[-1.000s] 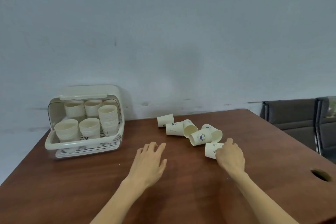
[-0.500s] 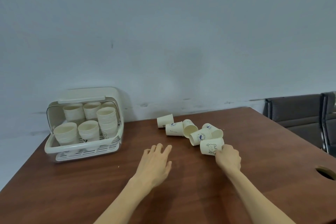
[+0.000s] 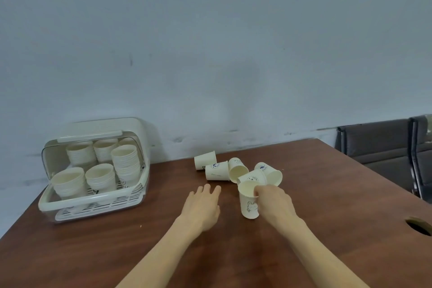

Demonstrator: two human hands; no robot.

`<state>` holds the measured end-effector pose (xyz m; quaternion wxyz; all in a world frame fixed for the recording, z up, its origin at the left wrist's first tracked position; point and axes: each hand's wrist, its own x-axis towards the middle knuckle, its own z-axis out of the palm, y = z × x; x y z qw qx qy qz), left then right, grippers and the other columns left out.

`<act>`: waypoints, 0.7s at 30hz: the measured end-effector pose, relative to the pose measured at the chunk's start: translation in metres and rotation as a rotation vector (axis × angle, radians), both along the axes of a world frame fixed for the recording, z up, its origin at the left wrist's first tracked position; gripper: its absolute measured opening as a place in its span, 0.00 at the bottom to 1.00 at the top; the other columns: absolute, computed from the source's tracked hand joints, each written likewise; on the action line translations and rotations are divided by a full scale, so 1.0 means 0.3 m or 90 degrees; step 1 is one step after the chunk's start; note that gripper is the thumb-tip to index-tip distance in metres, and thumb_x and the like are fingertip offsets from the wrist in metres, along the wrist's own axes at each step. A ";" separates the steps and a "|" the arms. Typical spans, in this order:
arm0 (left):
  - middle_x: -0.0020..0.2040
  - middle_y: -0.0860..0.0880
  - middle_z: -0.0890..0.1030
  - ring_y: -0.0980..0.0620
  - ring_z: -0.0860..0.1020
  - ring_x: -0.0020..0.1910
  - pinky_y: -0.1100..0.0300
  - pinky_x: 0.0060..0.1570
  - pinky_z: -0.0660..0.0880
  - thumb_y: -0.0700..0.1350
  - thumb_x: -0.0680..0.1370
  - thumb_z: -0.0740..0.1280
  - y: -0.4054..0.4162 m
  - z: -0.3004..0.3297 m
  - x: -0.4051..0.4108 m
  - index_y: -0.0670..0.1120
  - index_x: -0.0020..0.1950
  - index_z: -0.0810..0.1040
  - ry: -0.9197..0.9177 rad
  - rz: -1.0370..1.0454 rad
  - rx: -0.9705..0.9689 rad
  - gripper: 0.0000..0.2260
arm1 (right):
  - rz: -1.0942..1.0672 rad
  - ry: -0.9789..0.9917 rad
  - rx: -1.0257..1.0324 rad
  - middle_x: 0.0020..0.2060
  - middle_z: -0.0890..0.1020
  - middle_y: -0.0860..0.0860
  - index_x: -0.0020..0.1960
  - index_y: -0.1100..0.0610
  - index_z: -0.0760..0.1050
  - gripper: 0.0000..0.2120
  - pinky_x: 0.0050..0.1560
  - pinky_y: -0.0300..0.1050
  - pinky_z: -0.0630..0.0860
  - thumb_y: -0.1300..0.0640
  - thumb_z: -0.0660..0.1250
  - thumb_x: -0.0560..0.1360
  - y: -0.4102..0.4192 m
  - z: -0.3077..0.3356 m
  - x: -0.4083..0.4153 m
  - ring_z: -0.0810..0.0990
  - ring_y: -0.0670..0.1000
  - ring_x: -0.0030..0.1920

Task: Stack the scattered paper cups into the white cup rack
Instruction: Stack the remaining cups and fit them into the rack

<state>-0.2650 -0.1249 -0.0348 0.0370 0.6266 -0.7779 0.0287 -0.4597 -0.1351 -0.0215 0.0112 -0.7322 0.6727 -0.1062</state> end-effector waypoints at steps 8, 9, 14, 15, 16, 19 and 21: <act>0.62 0.43 0.71 0.43 0.70 0.62 0.51 0.53 0.70 0.39 0.77 0.60 -0.240 -0.013 -0.100 0.47 0.71 0.62 -0.042 0.025 -0.001 0.23 | 0.083 0.085 0.090 0.56 0.75 0.57 0.58 0.57 0.71 0.13 0.46 0.48 0.67 0.66 0.59 0.75 -0.030 -0.013 0.025 0.76 0.60 0.55; 0.63 0.43 0.71 0.43 0.70 0.62 0.51 0.53 0.70 0.39 0.76 0.60 -0.267 -0.016 -0.107 0.47 0.73 0.60 -0.050 0.029 -0.016 0.25 | 0.089 0.090 0.090 0.56 0.75 0.57 0.59 0.57 0.71 0.14 0.46 0.48 0.67 0.66 0.58 0.75 -0.032 -0.015 0.024 0.76 0.60 0.55; 0.66 0.42 0.68 0.42 0.69 0.64 0.50 0.57 0.69 0.38 0.77 0.61 -0.366 -0.039 -0.119 0.47 0.77 0.51 -0.122 0.024 -0.083 0.31 | 0.104 0.108 0.076 0.56 0.75 0.57 0.59 0.57 0.69 0.15 0.44 0.48 0.64 0.67 0.59 0.75 -0.042 -0.030 0.025 0.75 0.60 0.56; 0.67 0.42 0.68 0.43 0.69 0.64 0.50 0.57 0.69 0.38 0.77 0.61 -0.380 -0.045 -0.117 0.48 0.77 0.51 -0.130 0.022 -0.083 0.31 | 0.105 0.112 0.073 0.56 0.75 0.58 0.60 0.57 0.68 0.15 0.44 0.48 0.64 0.67 0.59 0.75 -0.043 -0.034 0.025 0.75 0.60 0.56; 0.67 0.43 0.67 0.43 0.69 0.65 0.51 0.57 0.69 0.38 0.77 0.61 -0.391 -0.051 -0.113 0.48 0.77 0.50 -0.136 0.023 -0.078 0.32 | 0.107 0.114 0.071 0.56 0.75 0.58 0.60 0.57 0.68 0.15 0.44 0.48 0.64 0.67 0.59 0.75 -0.044 -0.037 0.025 0.75 0.60 0.56; 0.68 0.43 0.66 0.43 0.68 0.67 0.50 0.58 0.69 0.39 0.78 0.61 -0.415 -0.074 -0.098 0.46 0.77 0.50 -0.157 0.037 -0.068 0.31 | 0.111 0.118 0.063 0.56 0.75 0.58 0.60 0.57 0.68 0.15 0.44 0.48 0.63 0.66 0.61 0.75 -0.044 -0.039 0.024 0.75 0.60 0.56; 0.68 0.42 0.66 0.42 0.68 0.67 0.49 0.59 0.69 0.39 0.78 0.61 -0.420 -0.082 -0.086 0.42 0.78 0.49 -0.182 0.045 -0.078 0.31 | 0.113 0.114 0.058 0.56 0.75 0.58 0.60 0.57 0.67 0.15 0.44 0.48 0.63 0.66 0.61 0.75 -0.041 -0.039 0.025 0.75 0.60 0.56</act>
